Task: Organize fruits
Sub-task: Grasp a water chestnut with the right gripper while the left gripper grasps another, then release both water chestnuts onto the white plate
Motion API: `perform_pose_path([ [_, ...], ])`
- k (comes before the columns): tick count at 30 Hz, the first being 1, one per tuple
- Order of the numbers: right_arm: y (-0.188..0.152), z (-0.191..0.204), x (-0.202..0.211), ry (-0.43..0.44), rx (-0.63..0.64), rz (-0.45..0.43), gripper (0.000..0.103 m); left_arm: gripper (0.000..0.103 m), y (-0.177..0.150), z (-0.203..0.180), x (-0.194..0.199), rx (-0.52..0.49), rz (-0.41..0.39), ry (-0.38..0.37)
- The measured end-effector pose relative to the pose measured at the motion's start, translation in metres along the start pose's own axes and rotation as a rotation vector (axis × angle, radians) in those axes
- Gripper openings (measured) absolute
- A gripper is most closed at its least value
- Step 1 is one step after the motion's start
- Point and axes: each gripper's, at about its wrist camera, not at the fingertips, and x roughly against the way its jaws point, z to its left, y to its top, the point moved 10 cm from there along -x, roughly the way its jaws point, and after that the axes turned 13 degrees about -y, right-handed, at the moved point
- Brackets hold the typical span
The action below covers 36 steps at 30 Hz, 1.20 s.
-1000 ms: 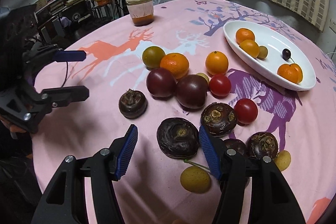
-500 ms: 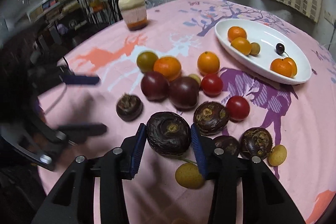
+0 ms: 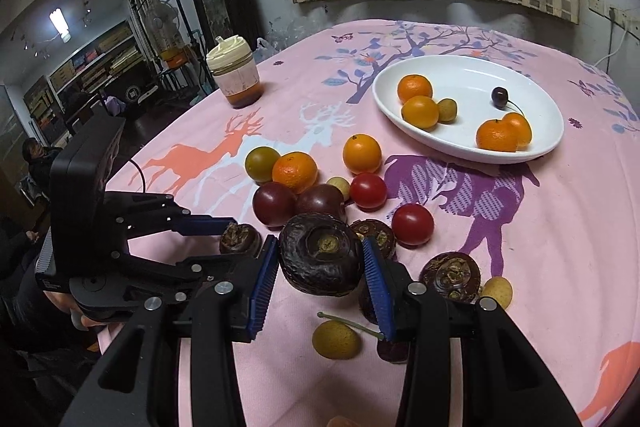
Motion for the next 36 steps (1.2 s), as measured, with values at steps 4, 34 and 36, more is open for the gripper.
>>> perform_pose_path([
  [4,0.004,-0.012,0.000,-0.009,-0.030,-0.010,0.043,0.039,0.009,-0.006,0.007,-0.003,-0.023,-0.065],
  [34,0.086,-0.051,-0.032,-0.117,-0.120,-0.118,0.071,0.094,0.174,0.058,0.018,0.072,-0.246,0.028],
  [36,0.071,-0.025,-0.035,-0.113,-0.060,-0.092,0.071,0.096,0.146,0.062,0.036,0.105,-0.296,0.028],
])
